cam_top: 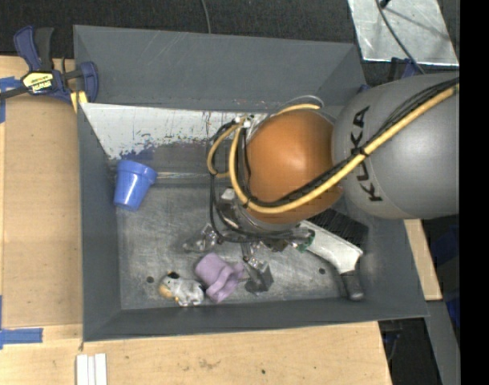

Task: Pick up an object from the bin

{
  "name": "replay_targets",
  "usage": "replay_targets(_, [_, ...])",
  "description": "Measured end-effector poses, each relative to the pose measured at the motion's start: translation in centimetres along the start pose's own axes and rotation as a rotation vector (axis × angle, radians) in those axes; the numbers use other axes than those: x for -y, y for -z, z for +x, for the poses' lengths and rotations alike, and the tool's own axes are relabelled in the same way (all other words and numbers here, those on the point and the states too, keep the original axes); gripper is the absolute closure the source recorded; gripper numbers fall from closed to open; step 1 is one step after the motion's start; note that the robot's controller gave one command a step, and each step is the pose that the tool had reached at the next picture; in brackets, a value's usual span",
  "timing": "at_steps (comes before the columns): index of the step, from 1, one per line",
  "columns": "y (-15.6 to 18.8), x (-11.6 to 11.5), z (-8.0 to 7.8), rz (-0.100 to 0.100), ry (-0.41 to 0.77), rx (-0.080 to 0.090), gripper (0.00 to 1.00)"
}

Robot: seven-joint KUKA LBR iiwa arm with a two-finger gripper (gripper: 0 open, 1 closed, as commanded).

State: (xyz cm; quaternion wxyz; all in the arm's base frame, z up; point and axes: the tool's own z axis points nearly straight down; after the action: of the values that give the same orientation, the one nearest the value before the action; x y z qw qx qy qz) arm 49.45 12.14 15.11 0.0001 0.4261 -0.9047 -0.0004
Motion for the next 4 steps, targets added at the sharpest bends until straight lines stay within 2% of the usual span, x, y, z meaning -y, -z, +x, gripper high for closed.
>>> replay_targets(1, [-4.1, 2.8, -0.6, 0.007, 0.008, 0.009, 0.00])
replay_targets(2, [-7.6, 5.4, -0.5, 0.000, 0.065, 0.001, 0.00])
replay_targets(3, [-7.8, 2.4, -1.1, 0.009, 0.128, 0.005, 0.00])
replay_targets(4, [-7.6, 7.3, 4.9, 0.009, 0.246, 0.008, 1.00])
